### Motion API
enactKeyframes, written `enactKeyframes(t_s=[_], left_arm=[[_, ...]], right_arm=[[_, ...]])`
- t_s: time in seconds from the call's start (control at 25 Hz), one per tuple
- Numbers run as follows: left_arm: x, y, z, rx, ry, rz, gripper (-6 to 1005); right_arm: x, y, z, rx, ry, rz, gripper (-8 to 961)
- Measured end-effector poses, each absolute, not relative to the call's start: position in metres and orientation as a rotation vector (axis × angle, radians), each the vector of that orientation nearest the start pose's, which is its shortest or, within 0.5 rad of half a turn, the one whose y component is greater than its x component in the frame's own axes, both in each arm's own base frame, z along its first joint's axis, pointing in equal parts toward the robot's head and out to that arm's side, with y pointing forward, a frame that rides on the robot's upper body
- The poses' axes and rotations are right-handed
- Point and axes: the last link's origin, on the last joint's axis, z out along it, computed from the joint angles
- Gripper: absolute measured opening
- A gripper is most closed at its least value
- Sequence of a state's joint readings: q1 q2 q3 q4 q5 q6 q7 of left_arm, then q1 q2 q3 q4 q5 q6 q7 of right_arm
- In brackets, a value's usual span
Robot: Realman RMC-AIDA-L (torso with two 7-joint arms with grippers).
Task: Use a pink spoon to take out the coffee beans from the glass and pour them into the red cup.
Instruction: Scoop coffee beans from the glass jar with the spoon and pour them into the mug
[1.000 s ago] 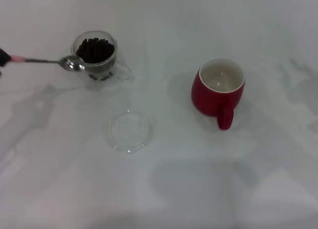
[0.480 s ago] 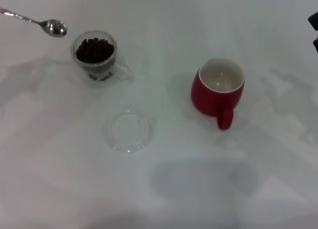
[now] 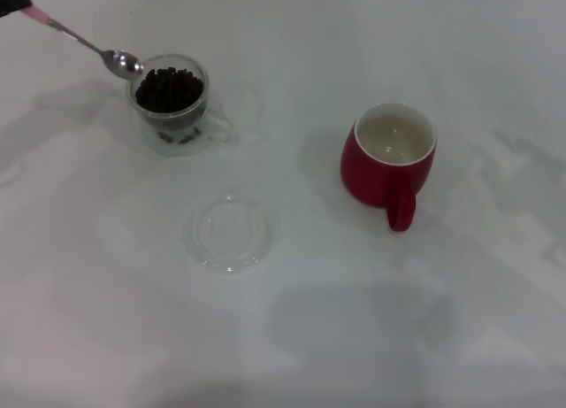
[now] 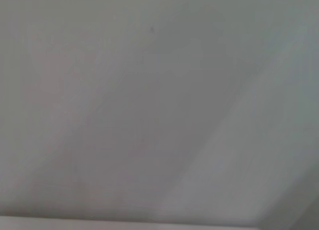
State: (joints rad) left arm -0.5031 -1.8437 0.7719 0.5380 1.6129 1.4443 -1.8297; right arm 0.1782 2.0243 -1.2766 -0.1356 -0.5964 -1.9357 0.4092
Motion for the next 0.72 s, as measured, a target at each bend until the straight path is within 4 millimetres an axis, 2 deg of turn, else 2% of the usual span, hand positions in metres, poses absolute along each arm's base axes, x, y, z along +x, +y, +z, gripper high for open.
enactKeyframes(t_s=[0.4, 0.72], left_arm=[[-0.274, 0.397, 0.067, -2.328, -1.238, -0.772, 125], [-0.274, 0.402, 0.046, -2.309, -1.241, -0.701, 124]], right_arm=[[0.311, 0.208, 0.036, -1.784, 0.115, 1.219, 345], [0.313, 0.211, 0.036, -1.779, 0.138, 1.215, 345]])
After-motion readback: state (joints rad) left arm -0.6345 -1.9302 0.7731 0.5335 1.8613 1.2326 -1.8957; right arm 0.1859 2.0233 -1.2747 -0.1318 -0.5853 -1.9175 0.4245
